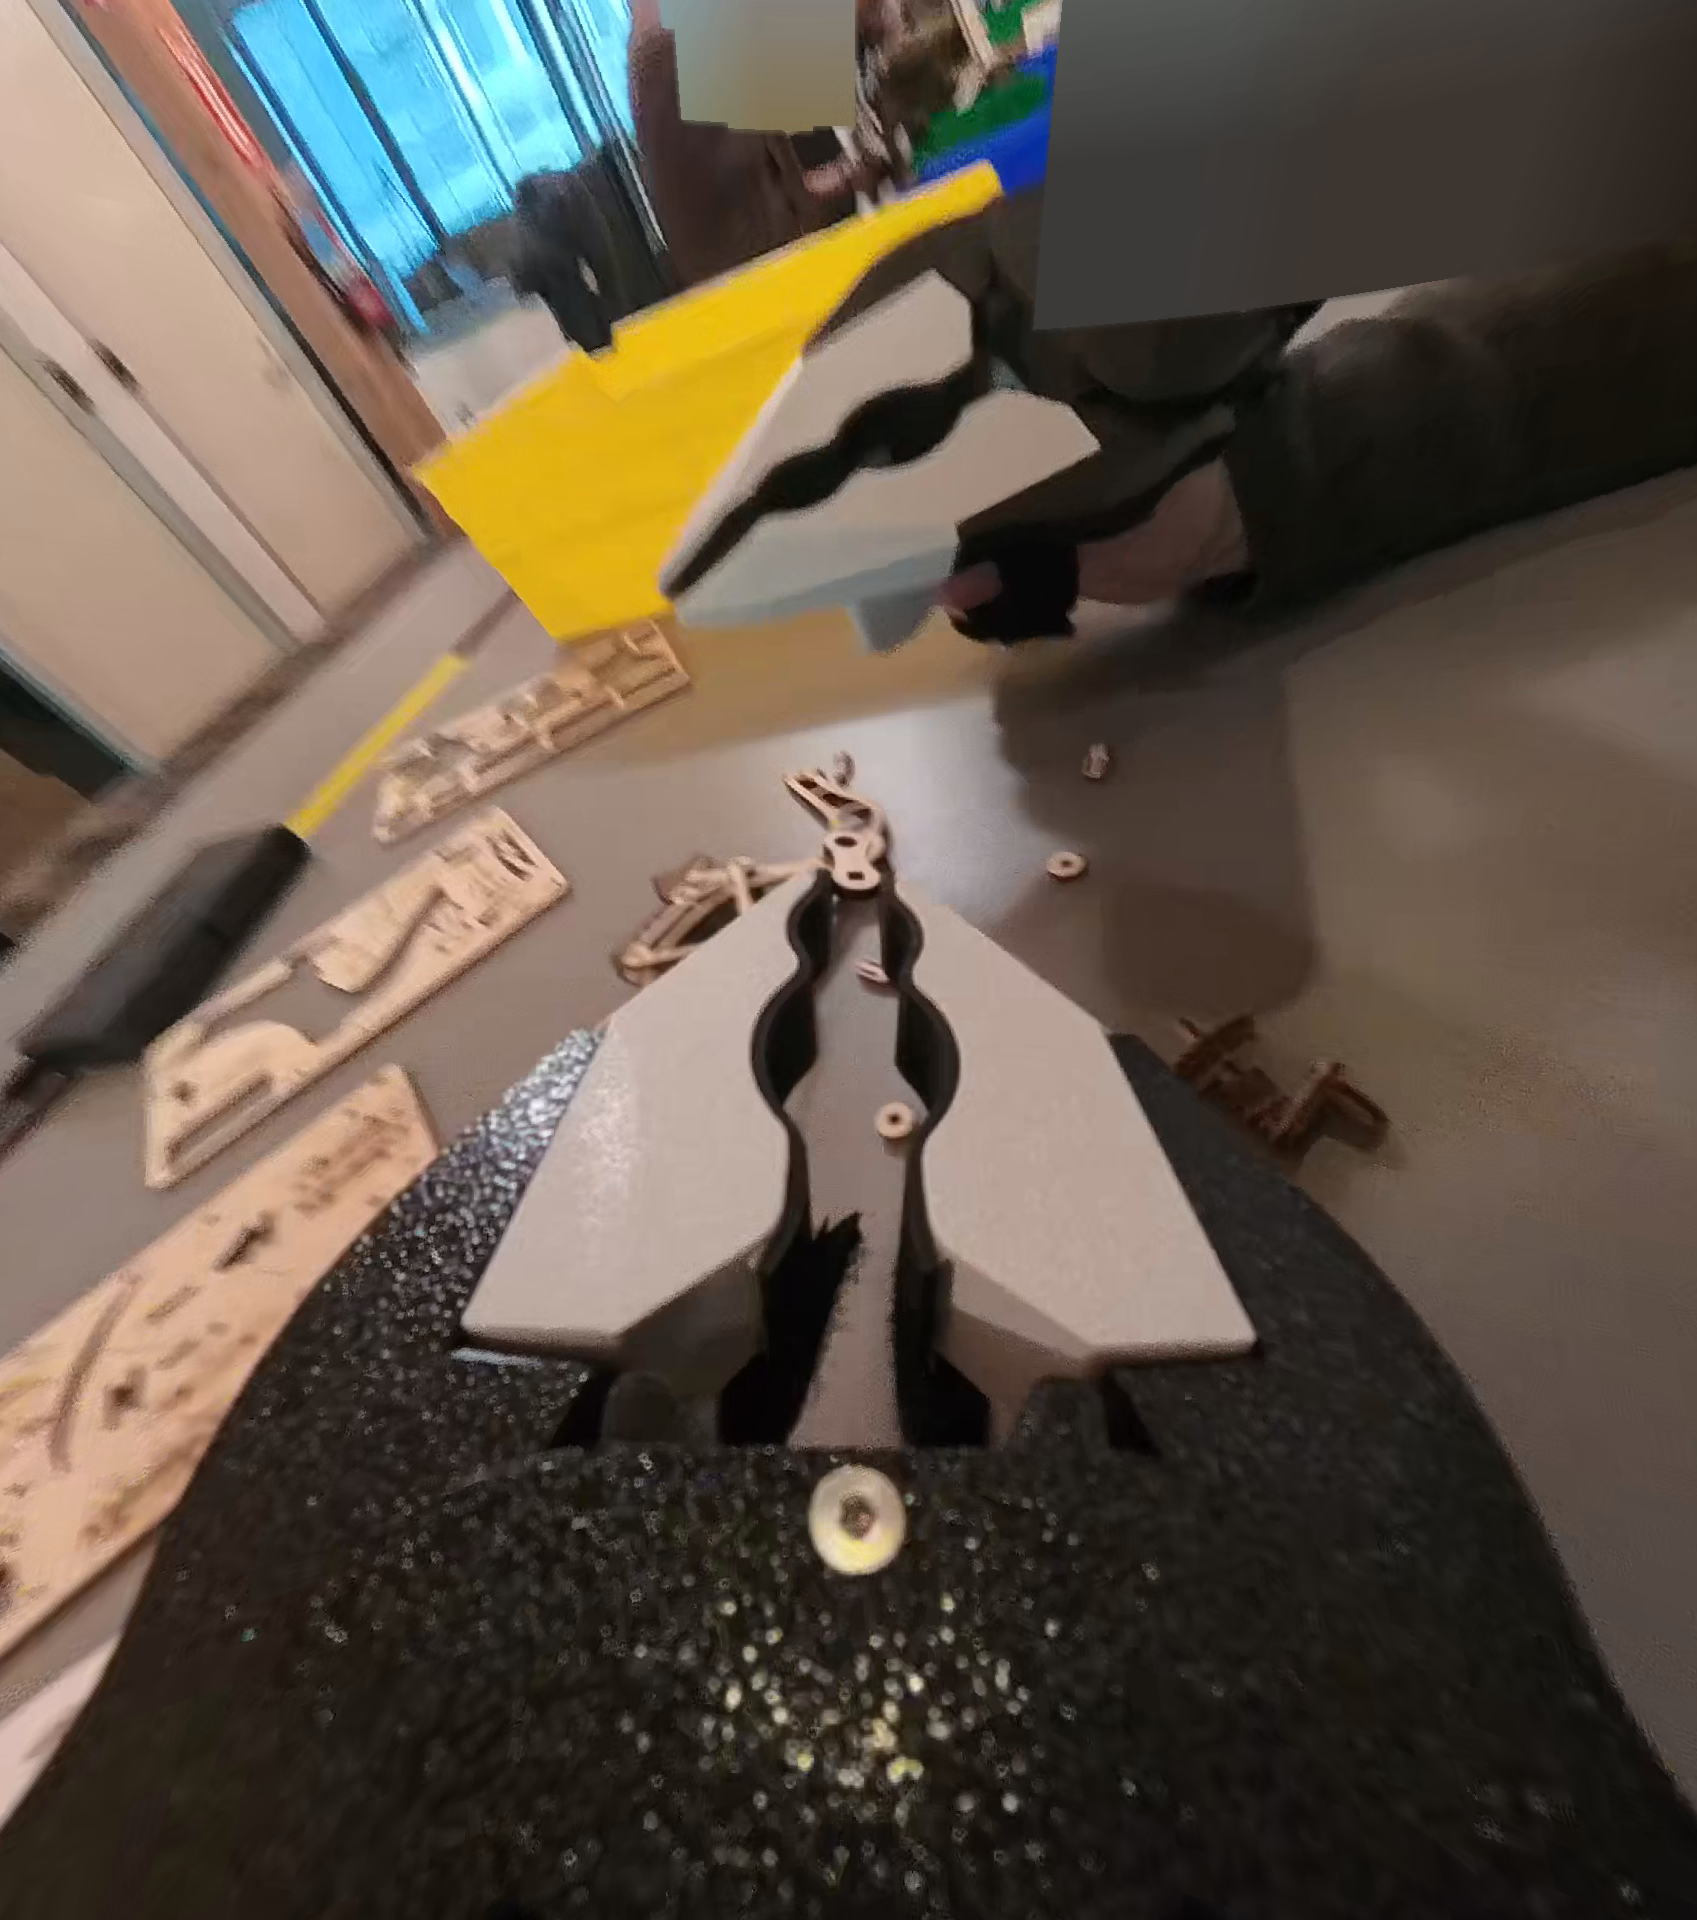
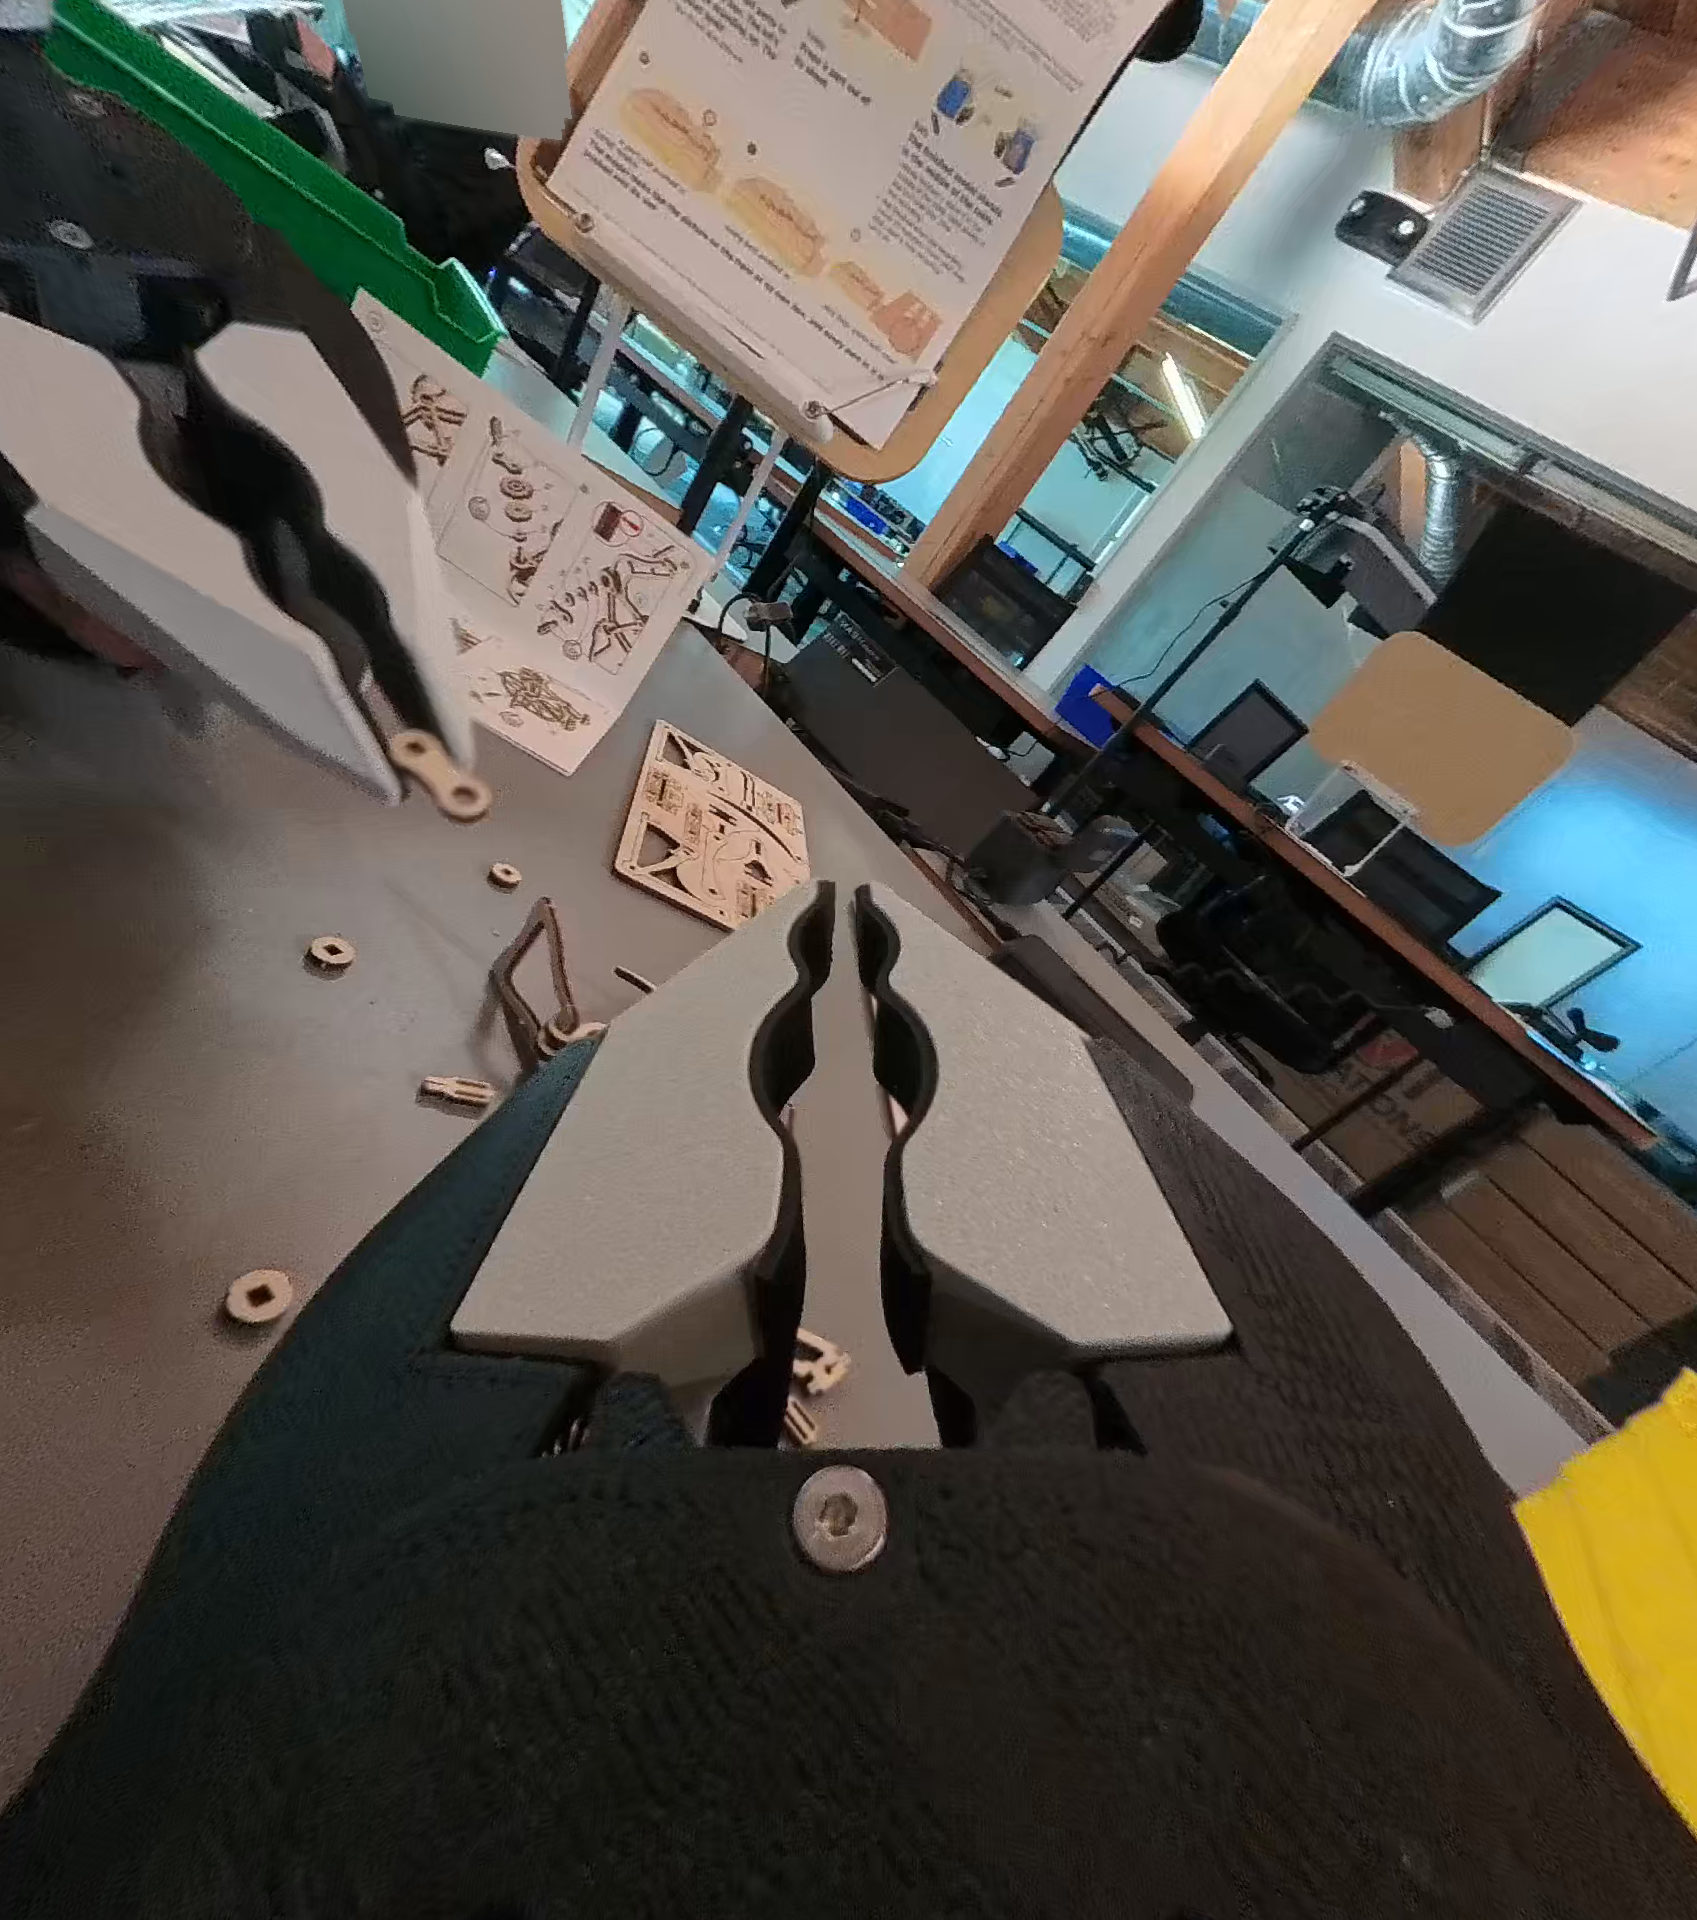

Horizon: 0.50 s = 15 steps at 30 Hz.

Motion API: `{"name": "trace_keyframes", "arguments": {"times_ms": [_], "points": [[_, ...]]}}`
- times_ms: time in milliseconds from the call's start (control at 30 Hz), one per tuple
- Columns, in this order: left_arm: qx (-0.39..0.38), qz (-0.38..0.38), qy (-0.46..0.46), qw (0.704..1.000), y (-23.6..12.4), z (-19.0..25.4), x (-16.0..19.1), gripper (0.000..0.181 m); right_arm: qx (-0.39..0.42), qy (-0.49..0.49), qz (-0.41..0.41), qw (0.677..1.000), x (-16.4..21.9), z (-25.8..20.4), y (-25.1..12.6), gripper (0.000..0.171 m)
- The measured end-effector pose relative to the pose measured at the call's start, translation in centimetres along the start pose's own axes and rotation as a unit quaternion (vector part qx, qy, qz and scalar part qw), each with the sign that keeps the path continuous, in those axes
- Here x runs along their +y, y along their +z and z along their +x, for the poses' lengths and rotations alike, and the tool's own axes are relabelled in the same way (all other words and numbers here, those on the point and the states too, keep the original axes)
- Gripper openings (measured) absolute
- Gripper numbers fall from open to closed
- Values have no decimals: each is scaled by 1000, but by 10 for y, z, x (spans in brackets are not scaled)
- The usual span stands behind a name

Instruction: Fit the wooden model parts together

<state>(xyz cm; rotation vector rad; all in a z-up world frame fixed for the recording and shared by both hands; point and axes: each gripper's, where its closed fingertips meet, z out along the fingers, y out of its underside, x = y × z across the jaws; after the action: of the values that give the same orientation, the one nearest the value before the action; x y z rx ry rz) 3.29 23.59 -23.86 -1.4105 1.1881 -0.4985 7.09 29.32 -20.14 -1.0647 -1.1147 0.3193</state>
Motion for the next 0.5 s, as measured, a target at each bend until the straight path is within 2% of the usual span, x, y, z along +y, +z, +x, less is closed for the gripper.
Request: {"name": "trace_keyframes", "arguments": {"times_ms": [100, 233, 333, 500], "points": [[57, -56, -57, 995, 2, 14, 10, 6, 17, -8, -1, 1000, -1, 10, -3, 2], [119, -122, -88, 981, 4, 36, 22, 7, 27, -1, -5, 1000, 3, 15, -3, 2], [140, -147, -92, 975, 4, 43, 30, 6, 30, 4, -7, 1000, 5, 15, -3, 2], [148, -201, -132, 959, 3, 47, 49, 7, 115, -29, 42, 992, -14, 39, -16, 3]]}}
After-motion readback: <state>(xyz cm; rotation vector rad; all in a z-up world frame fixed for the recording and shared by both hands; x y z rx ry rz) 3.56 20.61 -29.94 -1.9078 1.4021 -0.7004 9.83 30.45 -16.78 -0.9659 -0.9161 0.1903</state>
